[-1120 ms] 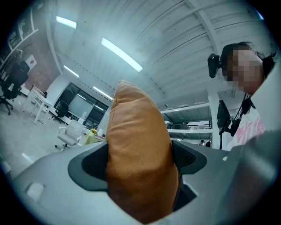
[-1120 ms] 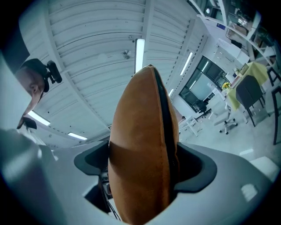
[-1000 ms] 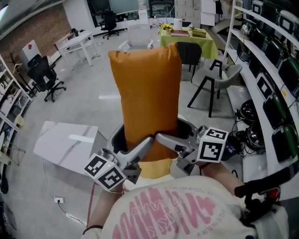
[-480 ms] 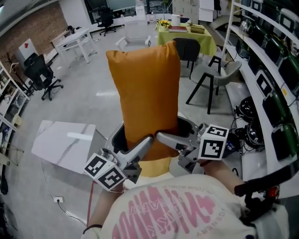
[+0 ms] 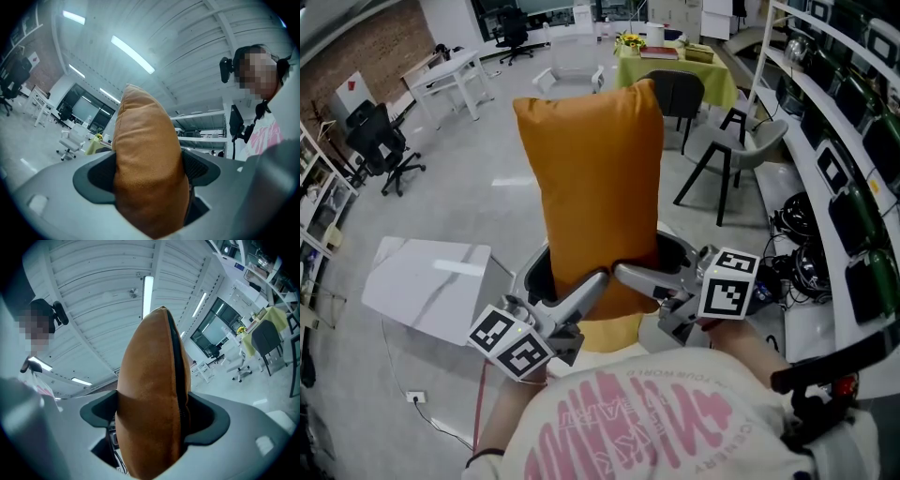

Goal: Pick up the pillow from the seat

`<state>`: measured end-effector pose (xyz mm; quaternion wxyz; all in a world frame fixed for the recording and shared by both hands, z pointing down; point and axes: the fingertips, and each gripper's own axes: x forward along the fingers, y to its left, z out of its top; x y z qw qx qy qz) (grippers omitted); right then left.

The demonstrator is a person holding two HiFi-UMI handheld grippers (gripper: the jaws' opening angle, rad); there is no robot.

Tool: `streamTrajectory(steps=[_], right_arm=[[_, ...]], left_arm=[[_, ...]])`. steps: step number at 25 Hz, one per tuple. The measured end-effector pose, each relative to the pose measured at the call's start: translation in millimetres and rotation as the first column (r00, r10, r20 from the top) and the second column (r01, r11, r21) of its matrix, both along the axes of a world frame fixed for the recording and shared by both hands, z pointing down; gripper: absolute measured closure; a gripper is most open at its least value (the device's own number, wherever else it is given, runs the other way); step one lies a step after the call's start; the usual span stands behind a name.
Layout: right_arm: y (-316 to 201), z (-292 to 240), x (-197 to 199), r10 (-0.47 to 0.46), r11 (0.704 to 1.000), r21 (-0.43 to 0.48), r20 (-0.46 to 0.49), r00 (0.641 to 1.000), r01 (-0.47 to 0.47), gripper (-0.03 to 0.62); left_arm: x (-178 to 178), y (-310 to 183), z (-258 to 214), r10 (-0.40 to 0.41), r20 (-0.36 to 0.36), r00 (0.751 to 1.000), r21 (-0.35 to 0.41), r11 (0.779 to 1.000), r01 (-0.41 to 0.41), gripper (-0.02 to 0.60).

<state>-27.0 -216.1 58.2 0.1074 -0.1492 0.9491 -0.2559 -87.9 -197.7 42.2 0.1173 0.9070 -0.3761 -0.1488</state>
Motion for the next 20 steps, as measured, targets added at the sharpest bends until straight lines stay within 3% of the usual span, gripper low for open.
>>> streamTrajectory(steps=[20], right_arm=[[-1.4, 5.5, 1.9, 0.002, 1.0, -0.011, -0.005, 1.0, -0.002, 0.146]], left_arm=[[2.0, -2.0, 5.9, 0.003, -0.002, 1.0, -0.013, 1.0, -0.003, 0.13]])
